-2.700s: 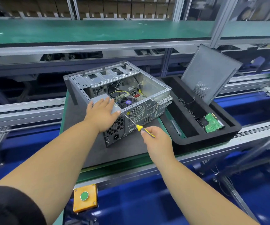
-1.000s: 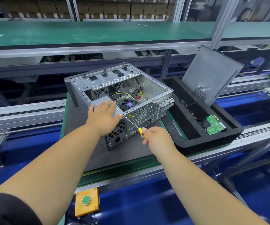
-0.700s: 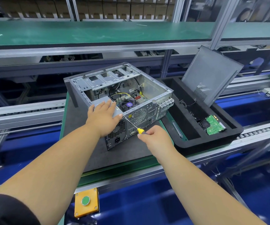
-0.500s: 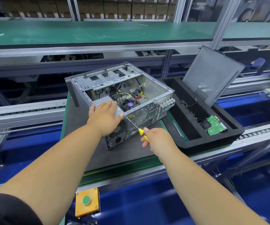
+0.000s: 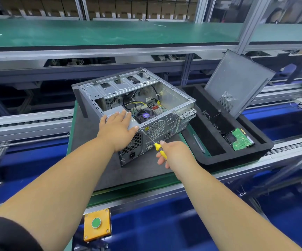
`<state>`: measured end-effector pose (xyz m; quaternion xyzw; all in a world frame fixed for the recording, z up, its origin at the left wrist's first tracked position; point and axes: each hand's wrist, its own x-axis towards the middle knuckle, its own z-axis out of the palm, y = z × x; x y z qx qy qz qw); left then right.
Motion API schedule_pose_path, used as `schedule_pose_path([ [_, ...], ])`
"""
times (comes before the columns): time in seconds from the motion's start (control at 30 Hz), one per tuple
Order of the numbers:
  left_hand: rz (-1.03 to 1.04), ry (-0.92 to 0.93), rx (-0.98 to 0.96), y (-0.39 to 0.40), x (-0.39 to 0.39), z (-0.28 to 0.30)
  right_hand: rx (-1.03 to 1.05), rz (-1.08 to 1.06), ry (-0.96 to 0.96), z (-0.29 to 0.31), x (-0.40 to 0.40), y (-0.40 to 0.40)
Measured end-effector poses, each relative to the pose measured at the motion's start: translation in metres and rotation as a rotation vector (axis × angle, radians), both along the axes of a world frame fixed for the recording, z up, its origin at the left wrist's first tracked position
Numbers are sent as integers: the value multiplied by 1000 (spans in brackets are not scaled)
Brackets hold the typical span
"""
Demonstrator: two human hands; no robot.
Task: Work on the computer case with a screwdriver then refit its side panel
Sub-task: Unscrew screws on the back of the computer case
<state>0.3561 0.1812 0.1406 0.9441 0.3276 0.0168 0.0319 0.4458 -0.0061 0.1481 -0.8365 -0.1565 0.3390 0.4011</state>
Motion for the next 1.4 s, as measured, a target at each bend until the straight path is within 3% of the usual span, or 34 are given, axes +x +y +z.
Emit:
schedule_pose_path([
  [0.07,1,2,-8,-1,0,0,54,-76,248,2,-3,4],
  [0.17,5,-9,-22,1,2,2,156,-119,340,-2,-5,-1],
  [0.33,-8,-116,-156,23,13,17,171,-55,179,-1,-4,-6],
  [0.53,20,113,-118,30,28,7,108,17,-49,-2,2,-7],
  [0.77,137,127,-81,26,27,7,100,-18,110,-4,-5,-1],
  [0.93,140,154,-42,24,26,8,146,-28,-72,-6,-10,-10],
  [1.13,141,145,-20,23,26,9,93,-1,-103,-2,-6,-6],
  [1.2,139,147,-16,23,26,9,78,-31,57,2,-4,-3],
  [1.33,140,148,-23,23,25,10,245,-149,745,6,1,-6],
  [1.4,140,152,-35,23,26,11,312,-179,847,4,-2,-8],
])
